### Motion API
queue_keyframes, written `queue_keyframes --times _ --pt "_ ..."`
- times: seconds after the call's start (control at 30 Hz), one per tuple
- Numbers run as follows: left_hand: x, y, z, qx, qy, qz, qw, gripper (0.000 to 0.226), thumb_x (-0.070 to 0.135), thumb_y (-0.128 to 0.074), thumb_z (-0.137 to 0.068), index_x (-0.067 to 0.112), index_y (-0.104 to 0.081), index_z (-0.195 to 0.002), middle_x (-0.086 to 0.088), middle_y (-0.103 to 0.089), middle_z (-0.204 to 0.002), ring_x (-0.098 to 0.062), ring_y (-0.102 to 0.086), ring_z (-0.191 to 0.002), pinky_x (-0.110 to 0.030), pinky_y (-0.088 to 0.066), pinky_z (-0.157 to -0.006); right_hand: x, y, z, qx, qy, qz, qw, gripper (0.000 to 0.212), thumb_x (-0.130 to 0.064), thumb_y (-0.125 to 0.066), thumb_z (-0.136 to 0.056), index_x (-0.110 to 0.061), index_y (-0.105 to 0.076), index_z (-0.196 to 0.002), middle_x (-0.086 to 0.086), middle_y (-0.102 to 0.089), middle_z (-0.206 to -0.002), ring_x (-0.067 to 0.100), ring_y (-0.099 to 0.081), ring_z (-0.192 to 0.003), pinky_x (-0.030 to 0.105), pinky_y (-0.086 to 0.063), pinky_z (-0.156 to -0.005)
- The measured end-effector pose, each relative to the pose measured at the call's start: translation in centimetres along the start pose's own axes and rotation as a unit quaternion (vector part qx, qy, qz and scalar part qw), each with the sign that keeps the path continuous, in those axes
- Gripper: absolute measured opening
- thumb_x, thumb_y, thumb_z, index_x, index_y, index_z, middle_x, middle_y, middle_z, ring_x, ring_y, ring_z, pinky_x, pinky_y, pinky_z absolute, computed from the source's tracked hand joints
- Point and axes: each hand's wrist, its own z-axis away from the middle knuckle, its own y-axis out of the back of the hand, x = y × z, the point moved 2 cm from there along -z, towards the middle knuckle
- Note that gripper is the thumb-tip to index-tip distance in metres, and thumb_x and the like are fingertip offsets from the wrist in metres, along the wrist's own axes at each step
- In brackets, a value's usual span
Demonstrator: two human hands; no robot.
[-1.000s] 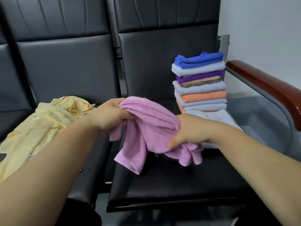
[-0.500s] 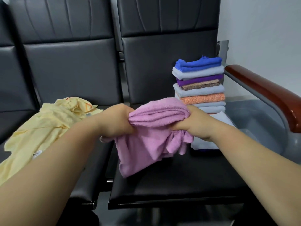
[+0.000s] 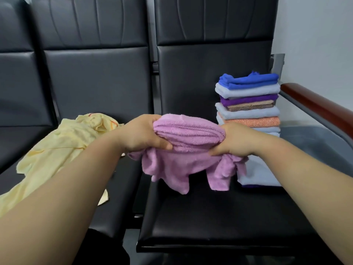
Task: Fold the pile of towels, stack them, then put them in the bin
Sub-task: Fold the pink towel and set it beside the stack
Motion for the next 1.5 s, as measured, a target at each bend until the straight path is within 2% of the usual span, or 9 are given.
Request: queue_keyframes --times 0.2,0.47,0.63,0.77,0.9,1.03,1.13,1.33,1.5 --pt "-0.5 1.2 -3.1 0.118 0.042 -0.367 0.922 0.023 0.016 -0.071 -0.074 0.023 -0.053 -0.087 0.004 -0.064 -0.077 -0.024 -0.061 -0.073 -0.031 -0.044 -0.053 -0.3 -0.8 -3.3 0.155 0.019 0.086 0.984 0.016 -0.018 -0.068 -0.083 -0.023 -0.056 -0.076 -0.007 -0.059 -0.071 0.024 -0.059 -0.079 0.036 -0.038 -0.061" --pt "-0.7 2.0 -2.9 0.314 -0.057 -0.407 0.856 0.018 0.017 -0.063 -0.082 0.014 -0.05 -0.095 -0.001 -0.057 -0.082 -0.032 -0.056 -0.073 -0.041 -0.046 -0.062 -1.4 0.6 -3.5 0.32 0.082 0.056 0.942 0.031 -0.011 -0.08 -0.075 -0.025 -0.069 -0.101 -0.007 -0.063 -0.094 0.021 -0.057 -0.085 0.035 -0.046 -0.069" --pt "-4.2 0.2 -2.1 0.108 0.05 -0.394 0.912 0.009 0.026 -0.059 -0.074 0.024 -0.05 -0.076 0.006 -0.059 -0.064 -0.021 -0.064 -0.062 -0.031 -0.048 -0.052 0.2 -2.5 -2.2 0.059 -0.028 0.071 0.995 0.013 -0.01 -0.063 -0.081 -0.022 -0.063 -0.086 -0.001 -0.071 -0.063 0.016 -0.067 -0.063 0.031 -0.051 -0.06" --pt "-8.5 -2.6 -0.2 -0.116 0.184 -0.314 0.924 0.029 0.035 -0.078 -0.063 0.019 -0.066 -0.084 -0.011 -0.071 -0.073 -0.025 -0.063 -0.055 -0.044 -0.061 -0.054 1.7 -6.6 0.2 -0.212 -0.112 0.098 0.966 0.017 -0.014 -0.058 -0.084 -0.014 -0.068 -0.071 0.0 -0.067 -0.053 0.014 -0.056 -0.044 0.026 -0.051 -0.055" --pt "-9.7 -3.6 2.2 -0.251 0.253 -0.244 0.902 0.037 0.034 -0.089 -0.059 0.015 -0.076 -0.088 -0.014 -0.077 -0.09 -0.027 -0.072 -0.076 -0.054 -0.061 -0.081 2.1 -8.2 1.5 -0.21 -0.066 0.103 0.97 0.02 -0.024 -0.074 -0.072 -0.015 -0.058 -0.067 -0.002 -0.059 -0.058 0.016 -0.054 -0.055 0.032 -0.047 -0.058" --pt "-9.2 -3.0 2.3 -0.256 0.247 -0.141 0.924 0.046 0.026 -0.093 -0.062 0.009 -0.077 -0.102 -0.014 -0.078 -0.104 -0.037 -0.073 -0.104 -0.054 -0.056 -0.098 2.5 -7.8 2.3 -0.26 -0.079 -0.006 0.962 0.047 -0.044 -0.088 -0.062 -0.016 -0.076 -0.097 -0.003 -0.079 -0.095 0.015 -0.073 -0.089 0.037 -0.062 -0.09" --pt "-8.7 -2.9 2.0 -0.246 0.23 -0.101 0.936 0.048 0.024 -0.092 -0.07 0.012 -0.074 -0.113 -0.004 -0.078 -0.111 -0.025 -0.073 -0.108 -0.045 -0.054 -0.104 2.8 -6.7 1.9 -0.19 -0.072 -0.024 0.979 0.071 -0.058 -0.089 -0.055 -0.011 -0.07 -0.104 0.001 -0.074 -0.091 0.016 -0.071 -0.089 0.045 -0.058 -0.095" --pt "-8.6 -3.8 0.7 -0.132 0.221 -0.051 0.965 0.056 0.066 -0.08 -0.074 0.019 -0.071 -0.102 0.007 -0.077 -0.096 -0.012 -0.073 -0.094 -0.032 -0.057 -0.092 2.2 -6.7 0.6 -0.082 -0.049 -0.026 0.995 0.045 -0.04 -0.086 -0.075 -0.011 -0.054 -0.09 0.006 -0.057 -0.076 0.008 -0.052 -0.06 0.025 -0.044 -0.052" --pt "-9.5 -3.5 -0.6 -0.089 0.208 -0.141 0.964 0.039 0.052 -0.061 -0.096 0.019 -0.064 -0.076 0.008 -0.064 -0.075 -0.012 -0.059 -0.075 -0.032 -0.051 -0.08 0.9 -7.9 -1.3 -0.099 0.018 -0.002 0.995 0.034 -0.02 -0.085 -0.073 -0.022 -0.064 -0.1 -0.001 -0.066 -0.099 0.021 -0.066 -0.088 0.039 -0.056 -0.075"
